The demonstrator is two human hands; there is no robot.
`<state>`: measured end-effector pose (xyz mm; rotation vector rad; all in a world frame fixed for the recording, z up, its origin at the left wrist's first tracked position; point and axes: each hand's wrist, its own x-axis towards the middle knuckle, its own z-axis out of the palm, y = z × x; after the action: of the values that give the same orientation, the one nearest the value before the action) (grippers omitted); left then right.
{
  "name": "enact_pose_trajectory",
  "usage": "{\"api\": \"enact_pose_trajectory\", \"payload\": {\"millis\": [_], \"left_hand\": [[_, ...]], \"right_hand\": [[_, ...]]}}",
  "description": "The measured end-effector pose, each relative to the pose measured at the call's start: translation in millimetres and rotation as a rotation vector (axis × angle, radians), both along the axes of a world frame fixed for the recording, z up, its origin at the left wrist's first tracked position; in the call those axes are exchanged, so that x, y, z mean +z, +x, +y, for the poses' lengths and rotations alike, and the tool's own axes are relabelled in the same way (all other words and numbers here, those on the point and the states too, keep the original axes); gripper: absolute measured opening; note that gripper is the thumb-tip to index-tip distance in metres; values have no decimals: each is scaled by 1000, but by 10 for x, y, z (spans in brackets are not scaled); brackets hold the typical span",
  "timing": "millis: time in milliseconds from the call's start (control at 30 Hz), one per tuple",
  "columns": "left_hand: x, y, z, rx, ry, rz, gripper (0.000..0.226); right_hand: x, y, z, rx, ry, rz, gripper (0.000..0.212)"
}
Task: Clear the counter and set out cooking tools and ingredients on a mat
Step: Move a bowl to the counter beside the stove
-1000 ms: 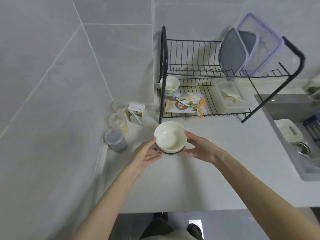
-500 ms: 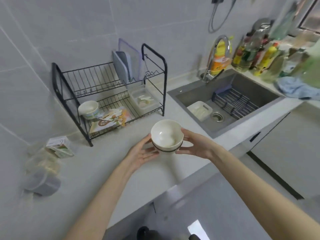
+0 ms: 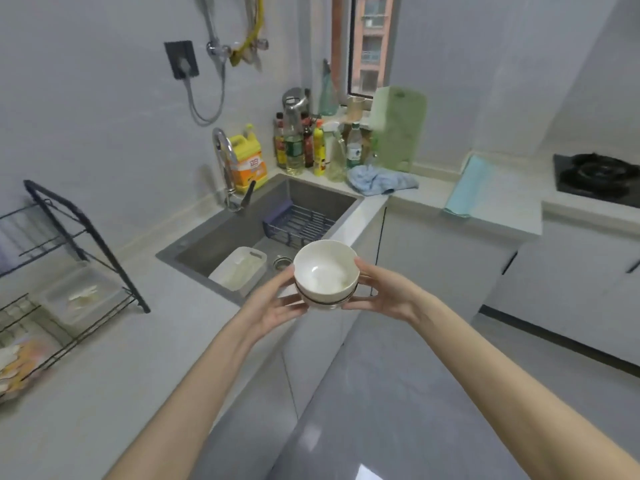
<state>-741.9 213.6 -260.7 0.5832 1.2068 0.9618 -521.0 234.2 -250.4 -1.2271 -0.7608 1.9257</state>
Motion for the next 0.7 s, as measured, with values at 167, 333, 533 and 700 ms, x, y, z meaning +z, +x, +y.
{"api": "enact_pose_trajectory", "payload": {"millis": [167, 333, 533, 700], "left_hand": [[90, 780, 517, -178, -20, -36, 53], [152, 1645, 1005, -366, -20, -51, 67], [168, 2758, 1674, -569, -53, -82, 57], [240, 3675, 2294, -718, -50, -97, 55]], "right_hand": [[130, 794, 58, -198, 40, 39, 39], [203, 1554, 159, -405, 49, 23, 40], [266, 2487, 411, -595, 43, 1, 36], [351, 3231, 777, -735, 43, -18, 42]]}}
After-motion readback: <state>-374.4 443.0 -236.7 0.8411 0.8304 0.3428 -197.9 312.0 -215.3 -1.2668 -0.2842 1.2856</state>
